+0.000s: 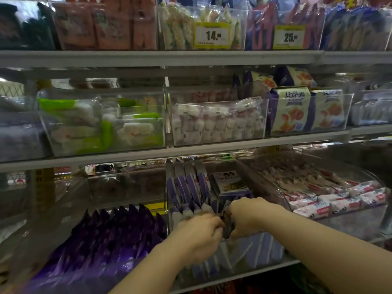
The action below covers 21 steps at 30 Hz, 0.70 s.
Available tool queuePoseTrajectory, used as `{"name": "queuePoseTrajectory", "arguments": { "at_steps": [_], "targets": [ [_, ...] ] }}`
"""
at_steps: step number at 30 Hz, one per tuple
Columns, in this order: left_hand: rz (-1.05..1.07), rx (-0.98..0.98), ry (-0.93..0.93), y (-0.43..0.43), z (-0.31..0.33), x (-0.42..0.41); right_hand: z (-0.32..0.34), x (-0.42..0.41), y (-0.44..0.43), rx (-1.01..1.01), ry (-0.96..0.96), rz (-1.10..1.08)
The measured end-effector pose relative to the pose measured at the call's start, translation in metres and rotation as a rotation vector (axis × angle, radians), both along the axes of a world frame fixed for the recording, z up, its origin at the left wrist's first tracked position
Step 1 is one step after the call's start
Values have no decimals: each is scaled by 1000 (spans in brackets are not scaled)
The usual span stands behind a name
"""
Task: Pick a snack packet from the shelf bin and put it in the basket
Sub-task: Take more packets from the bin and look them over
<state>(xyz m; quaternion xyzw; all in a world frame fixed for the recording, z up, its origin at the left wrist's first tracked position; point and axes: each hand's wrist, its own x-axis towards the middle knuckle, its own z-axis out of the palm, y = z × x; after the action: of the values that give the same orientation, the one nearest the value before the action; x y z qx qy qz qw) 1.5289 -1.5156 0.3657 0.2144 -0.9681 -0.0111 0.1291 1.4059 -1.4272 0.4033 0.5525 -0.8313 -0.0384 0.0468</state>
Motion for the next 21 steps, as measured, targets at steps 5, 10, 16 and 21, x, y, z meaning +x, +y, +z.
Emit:
{"name": "queuePoseTrajectory", "arguments": {
  "at_steps": [5, 10, 16, 21],
  "targets": [
    [-16, -49, -141, -2, -3, 8, -6, 1, -6, -70, -10, -28],
    [-25, -21, -152, -2, -10, 10, -7, 0, -9, -95, -178, -36],
    [-43, 20, -129, -5, -15, 10, -5, 3, -5, -172, -160, 47],
    [-30, -6, -111, -2, -16, 10, -8, 3, -6, -136, -138, 76]
  ]
}}
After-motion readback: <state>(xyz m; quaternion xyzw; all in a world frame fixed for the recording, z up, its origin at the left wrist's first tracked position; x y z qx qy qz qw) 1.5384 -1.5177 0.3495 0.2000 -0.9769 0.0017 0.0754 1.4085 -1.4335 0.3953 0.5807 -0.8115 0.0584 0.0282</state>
